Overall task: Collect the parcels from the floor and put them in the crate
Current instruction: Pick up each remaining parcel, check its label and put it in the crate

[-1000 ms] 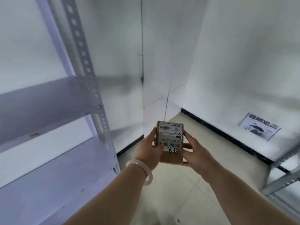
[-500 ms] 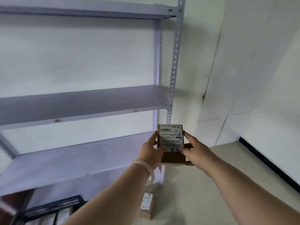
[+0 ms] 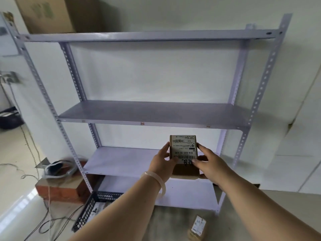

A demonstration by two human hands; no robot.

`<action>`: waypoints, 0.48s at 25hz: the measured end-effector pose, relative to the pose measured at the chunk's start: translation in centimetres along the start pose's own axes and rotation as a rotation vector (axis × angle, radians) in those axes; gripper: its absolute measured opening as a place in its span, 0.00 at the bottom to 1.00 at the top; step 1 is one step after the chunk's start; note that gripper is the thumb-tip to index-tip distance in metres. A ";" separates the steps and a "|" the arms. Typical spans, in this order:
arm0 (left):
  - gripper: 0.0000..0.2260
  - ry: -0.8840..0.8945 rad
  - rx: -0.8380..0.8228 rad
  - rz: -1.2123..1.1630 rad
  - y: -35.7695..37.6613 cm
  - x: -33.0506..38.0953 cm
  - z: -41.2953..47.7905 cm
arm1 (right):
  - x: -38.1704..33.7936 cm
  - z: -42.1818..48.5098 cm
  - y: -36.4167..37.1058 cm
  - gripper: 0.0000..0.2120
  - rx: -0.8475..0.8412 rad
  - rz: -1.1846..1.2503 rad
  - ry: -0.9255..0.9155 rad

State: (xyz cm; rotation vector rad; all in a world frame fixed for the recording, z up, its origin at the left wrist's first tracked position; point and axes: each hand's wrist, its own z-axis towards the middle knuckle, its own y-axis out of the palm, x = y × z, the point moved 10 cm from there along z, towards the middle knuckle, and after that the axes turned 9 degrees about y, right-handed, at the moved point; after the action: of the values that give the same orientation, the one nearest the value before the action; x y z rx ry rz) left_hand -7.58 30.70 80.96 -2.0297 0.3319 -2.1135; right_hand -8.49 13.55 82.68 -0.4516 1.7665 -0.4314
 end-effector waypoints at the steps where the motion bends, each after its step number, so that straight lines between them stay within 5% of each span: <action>1: 0.28 -0.003 0.006 0.002 -1.5 -0.4 0.1 | -0.9 0.0 1.2 0.29 -0.007 -0.001 -0.011; 12: 0.28 -0.039 0.108 -0.075 -21.3 -8.0 2.6 | -11.9 2.7 18.3 0.27 -0.070 0.084 -0.078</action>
State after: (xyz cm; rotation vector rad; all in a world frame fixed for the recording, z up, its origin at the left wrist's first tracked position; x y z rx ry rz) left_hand -4.29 53.34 79.63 -2.0484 0.1344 -2.0832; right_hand -4.63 35.18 82.59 -0.4356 1.7220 -0.2898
